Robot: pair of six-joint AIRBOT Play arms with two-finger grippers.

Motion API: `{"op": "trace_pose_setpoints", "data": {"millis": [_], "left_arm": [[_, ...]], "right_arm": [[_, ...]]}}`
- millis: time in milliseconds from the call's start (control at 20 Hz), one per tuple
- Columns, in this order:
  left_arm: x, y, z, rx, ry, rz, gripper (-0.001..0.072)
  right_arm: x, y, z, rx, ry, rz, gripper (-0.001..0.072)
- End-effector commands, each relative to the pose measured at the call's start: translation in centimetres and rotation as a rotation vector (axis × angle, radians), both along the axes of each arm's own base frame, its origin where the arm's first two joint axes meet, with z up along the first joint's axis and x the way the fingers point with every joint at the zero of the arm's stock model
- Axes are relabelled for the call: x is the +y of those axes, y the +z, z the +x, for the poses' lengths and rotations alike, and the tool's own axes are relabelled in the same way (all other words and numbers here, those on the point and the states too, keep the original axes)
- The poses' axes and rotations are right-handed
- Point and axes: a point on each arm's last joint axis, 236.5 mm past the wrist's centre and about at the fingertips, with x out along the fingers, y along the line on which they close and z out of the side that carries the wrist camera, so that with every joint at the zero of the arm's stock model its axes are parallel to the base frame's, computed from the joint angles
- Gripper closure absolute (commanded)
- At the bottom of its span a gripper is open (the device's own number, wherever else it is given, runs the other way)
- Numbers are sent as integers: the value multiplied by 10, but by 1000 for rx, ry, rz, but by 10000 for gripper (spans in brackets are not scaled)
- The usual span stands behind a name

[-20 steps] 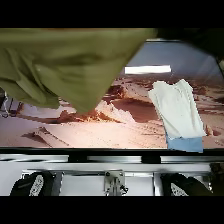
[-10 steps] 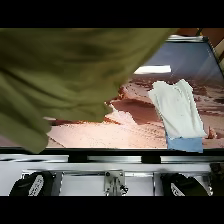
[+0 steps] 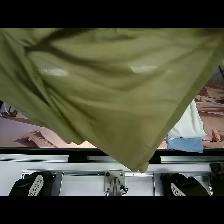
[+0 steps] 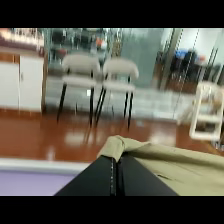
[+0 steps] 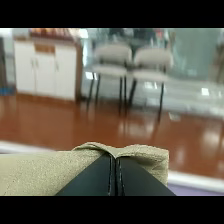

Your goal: Fold the shirts.

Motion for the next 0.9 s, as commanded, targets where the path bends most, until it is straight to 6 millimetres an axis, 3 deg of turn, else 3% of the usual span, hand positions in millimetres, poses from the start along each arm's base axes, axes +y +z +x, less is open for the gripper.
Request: {"op": "trace_pose_setpoints", "data": {"millis": [0,250,400,500,650,750,850], "left_arm": [[0,-96,39,327,-66,-17,671],[-14,-221,102,597,-203,-142,671],[-22,-286,134,716,-224,-191,671],[-28,-320,153,786,-238,-213,671],[-35,-365,181,864,-239,-239,670],[-37,-395,194,914,-233,-254,670],[-33,-415,202,947,-220,-268,670]], "right_arm": [[1,-98,52,334,-42,-62,636],[21,-212,149,562,-47,-61,636],[35,-260,201,584,-61,45,636],[49,-285,227,596,-64,216,636],[69,-339,245,704,-51,351,636],[73,-381,243,812,-64,347,635],[72,-405,241,876,-81,331,635]]}}
